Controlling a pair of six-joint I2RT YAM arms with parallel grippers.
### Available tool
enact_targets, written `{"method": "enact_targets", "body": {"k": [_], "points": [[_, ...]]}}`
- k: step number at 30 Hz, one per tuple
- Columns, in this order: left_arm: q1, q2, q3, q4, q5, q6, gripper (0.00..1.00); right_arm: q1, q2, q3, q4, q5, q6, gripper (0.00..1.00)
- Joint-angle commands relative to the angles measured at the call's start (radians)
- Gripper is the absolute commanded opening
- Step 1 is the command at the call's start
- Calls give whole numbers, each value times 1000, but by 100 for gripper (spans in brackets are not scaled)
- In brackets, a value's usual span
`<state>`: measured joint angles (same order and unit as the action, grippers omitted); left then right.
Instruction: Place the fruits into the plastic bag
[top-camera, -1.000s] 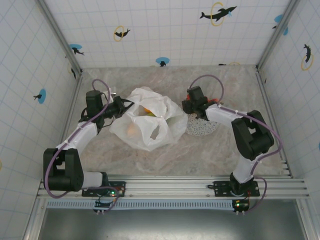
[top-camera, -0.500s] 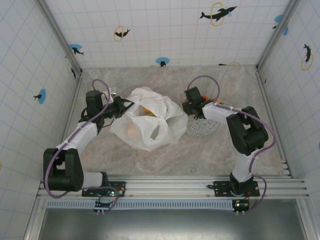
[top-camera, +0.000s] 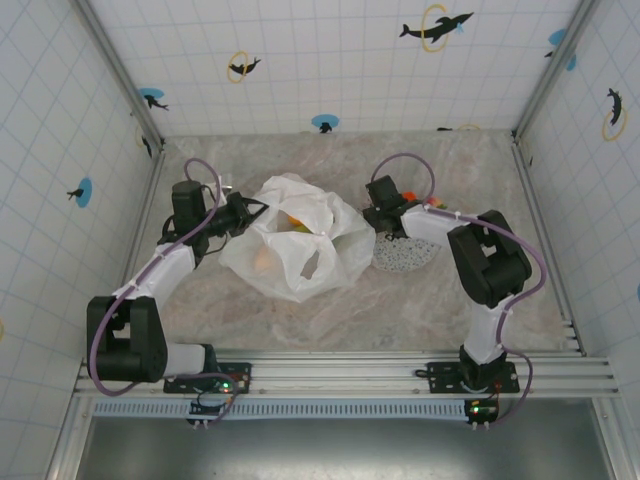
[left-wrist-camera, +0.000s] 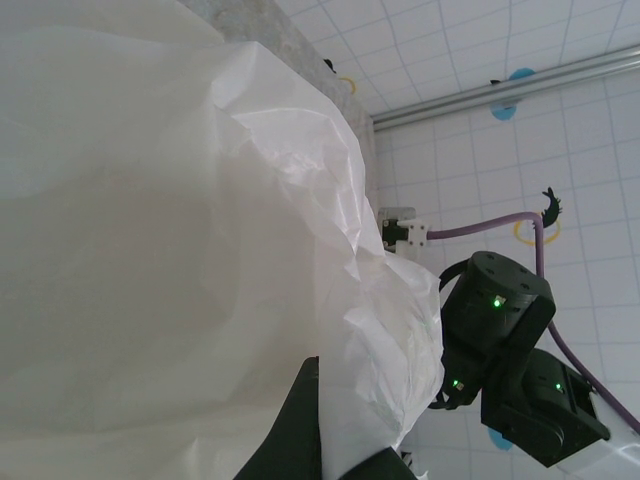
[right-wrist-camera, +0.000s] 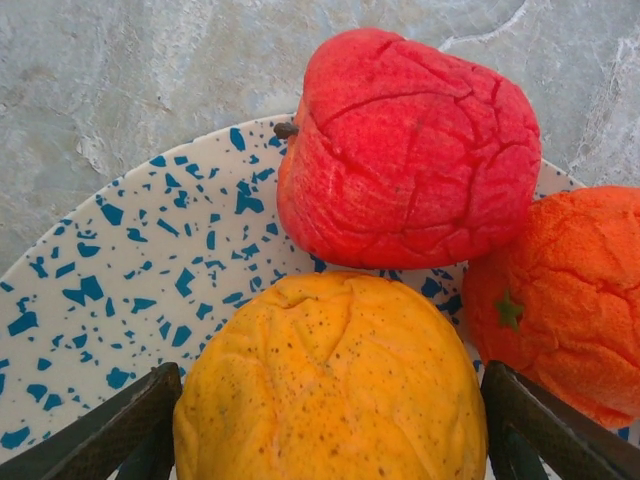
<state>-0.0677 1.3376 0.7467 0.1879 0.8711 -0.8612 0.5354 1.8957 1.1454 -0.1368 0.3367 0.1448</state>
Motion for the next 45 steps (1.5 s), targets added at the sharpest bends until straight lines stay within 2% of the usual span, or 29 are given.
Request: {"method": "enact_targets", "body": {"k": [1,9,16,20,23,26,29,33,45], "points": [[-3,9,6,-8,5,24,0,1,14,33,-24,-1,-5,75],[-4,9,5,-7,6,24,0,1,-87,-18,-17,5,-5,67],[-4,10,6,-5,5,24,0,20,-339,-173,-13,39,-1,65],[-4,12,6,-5,4,22,0,63,-545,-311,19,-24,-14,64],[-4,11,6,-6,4,22,0,132,-687,-412,71,-101,-19,63],[-4,9,6,-6,2,24,0,207,-757,-475,132,-175,-1,63],[-3,9,6,-6,3,24,0,264,-732,-481,175,-199,6,63],[-4,7,7,-7,3,25,0,306,-619,-438,204,-195,-5,62],[-15,-33,14,15,29,34,0,347,-333,-283,413,-373,14,61]]}}
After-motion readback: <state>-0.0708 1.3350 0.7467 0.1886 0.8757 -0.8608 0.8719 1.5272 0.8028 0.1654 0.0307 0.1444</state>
